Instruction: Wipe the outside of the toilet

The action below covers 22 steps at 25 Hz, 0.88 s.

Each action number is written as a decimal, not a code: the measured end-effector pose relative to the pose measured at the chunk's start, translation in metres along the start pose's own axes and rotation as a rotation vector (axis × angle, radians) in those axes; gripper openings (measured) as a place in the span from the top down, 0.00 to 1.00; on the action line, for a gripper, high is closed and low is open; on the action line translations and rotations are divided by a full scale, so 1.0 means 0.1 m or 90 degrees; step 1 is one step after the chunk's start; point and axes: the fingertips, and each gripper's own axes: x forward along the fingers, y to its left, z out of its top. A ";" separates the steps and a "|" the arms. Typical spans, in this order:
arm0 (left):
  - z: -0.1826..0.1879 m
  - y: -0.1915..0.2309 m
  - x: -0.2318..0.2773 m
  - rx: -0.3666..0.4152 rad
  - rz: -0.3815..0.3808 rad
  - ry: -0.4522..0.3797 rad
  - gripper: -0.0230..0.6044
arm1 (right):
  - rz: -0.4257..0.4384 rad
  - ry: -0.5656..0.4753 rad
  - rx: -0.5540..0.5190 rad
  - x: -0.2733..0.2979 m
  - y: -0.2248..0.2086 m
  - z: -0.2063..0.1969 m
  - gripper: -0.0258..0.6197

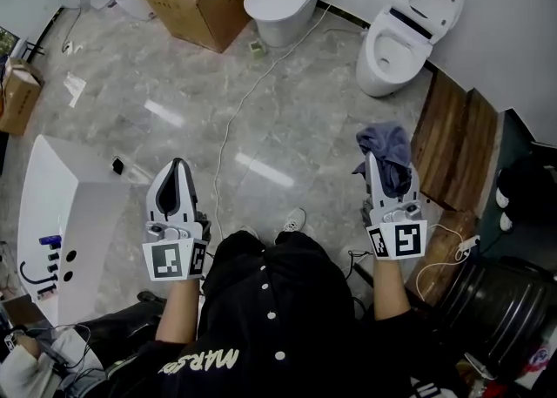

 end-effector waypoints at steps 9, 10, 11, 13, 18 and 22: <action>-0.07 -0.08 0.02 0.014 -0.005 0.001 0.95 | 0.009 0.017 0.012 0.07 -0.11 -0.13 0.74; -0.07 -0.07 0.03 0.013 -0.006 0.002 0.95 | 0.010 0.019 0.011 0.09 -0.10 -0.14 0.74; -0.08 -0.06 0.06 0.013 -0.007 0.003 0.95 | 0.011 0.019 0.011 0.12 -0.10 -0.15 0.74; -0.12 -0.03 0.12 0.013 -0.012 0.004 0.95 | 0.006 0.015 0.014 0.16 -0.10 -0.16 0.74; -0.14 0.11 0.36 0.008 -0.022 0.000 0.95 | -0.004 0.005 0.005 0.38 -0.08 -0.12 0.74; -0.10 0.29 0.62 0.001 -0.030 -0.020 0.95 | -0.009 0.008 -0.008 0.68 -0.05 -0.07 0.74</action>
